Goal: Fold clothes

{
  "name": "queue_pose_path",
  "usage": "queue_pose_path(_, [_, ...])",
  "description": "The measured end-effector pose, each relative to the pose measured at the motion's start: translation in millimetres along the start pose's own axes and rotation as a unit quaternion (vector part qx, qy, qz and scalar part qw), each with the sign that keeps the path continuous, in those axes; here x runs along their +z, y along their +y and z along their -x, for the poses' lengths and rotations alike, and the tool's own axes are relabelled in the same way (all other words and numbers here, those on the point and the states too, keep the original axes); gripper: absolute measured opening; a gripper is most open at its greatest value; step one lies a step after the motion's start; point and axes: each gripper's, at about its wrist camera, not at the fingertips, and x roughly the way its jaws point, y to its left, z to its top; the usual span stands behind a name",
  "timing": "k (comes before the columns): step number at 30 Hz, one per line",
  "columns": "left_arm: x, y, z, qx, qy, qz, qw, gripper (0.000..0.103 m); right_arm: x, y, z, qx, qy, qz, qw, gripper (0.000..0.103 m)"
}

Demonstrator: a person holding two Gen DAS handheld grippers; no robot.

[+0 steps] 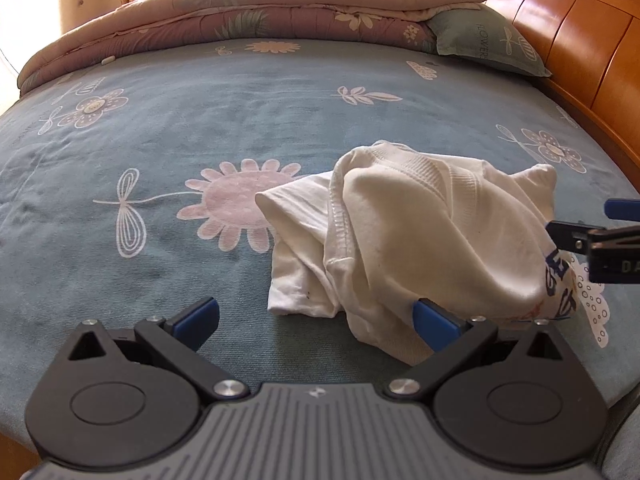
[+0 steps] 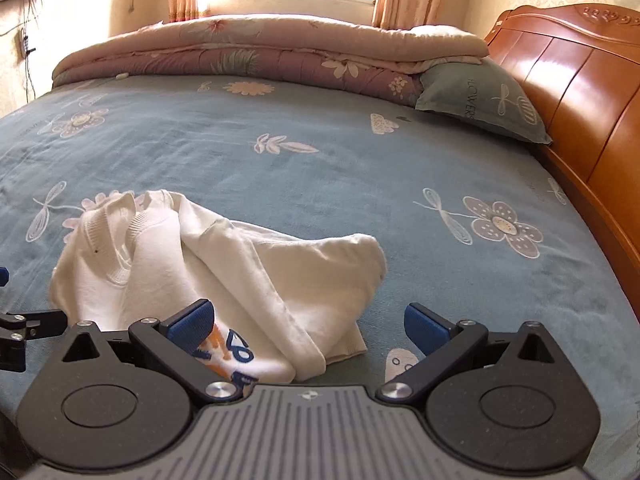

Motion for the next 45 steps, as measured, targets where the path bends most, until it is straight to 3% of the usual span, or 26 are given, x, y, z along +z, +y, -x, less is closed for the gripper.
queue_pose_path(4, [1,1,-14,-0.004,0.005,-0.01,0.9999,0.103,0,16,-42,0.004,0.031,0.048,0.998,0.103])
queue_pose_path(7, [0,3,-23,-0.011,0.007,-0.013,0.9998,0.103,-9,24,-54,0.0,0.019,0.09,0.996,0.103])
queue_pose_path(11, [-2,7,-33,-0.034,0.008,-0.008,0.9993,0.103,-27,12,-56,0.027,-0.008,0.061,0.998,0.103])
queue_pose_path(14, [-4,11,-35,-0.052,0.005,-0.013,0.9986,0.103,-27,-2,-57,0.053,0.002,0.036,0.998,0.103])
queue_pose_path(17, [-5,14,-34,-0.057,0.003,-0.023,0.9981,0.103,-16,-3,-45,0.033,0.008,0.065,0.997,0.103])
queue_pose_path(22, [-2,14,-32,-0.056,0.011,-0.025,0.9981,0.103,-14,4,-42,-0.056,-0.011,0.139,0.989,0.103])
queue_pose_path(26, [2,9,-26,-0.048,0.007,-0.041,0.998,0.102,-12,14,-45,-0.071,-0.024,0.175,0.982,0.103])
queue_pose_path(31, [3,12,-14,-0.052,-0.003,-0.062,0.9967,0.102,3,-23,-41,-0.17,-0.048,0.138,0.975,0.103])
queue_pose_path(33, [2,14,-11,-0.057,-0.003,-0.065,0.9963,0.102,4,-38,-40,-0.187,-0.042,0.123,0.974,0.103])
queue_pose_path(38, [-4,12,-8,-0.071,0.006,-0.073,0.9948,0.102,-2,-39,-34,-0.086,-0.037,0.105,0.99,0.103])
queue_pose_path(41, [-7,8,-7,-0.069,0.01,-0.077,0.9946,0.102,-3,-29,-48,-0.067,-0.014,0.115,0.991,0.103])
queue_pose_path(45, [-9,8,-4,-0.064,0.007,-0.084,0.9944,0.102,-2,-42,-64,-0.142,-0.004,0.126,0.982,0.103])
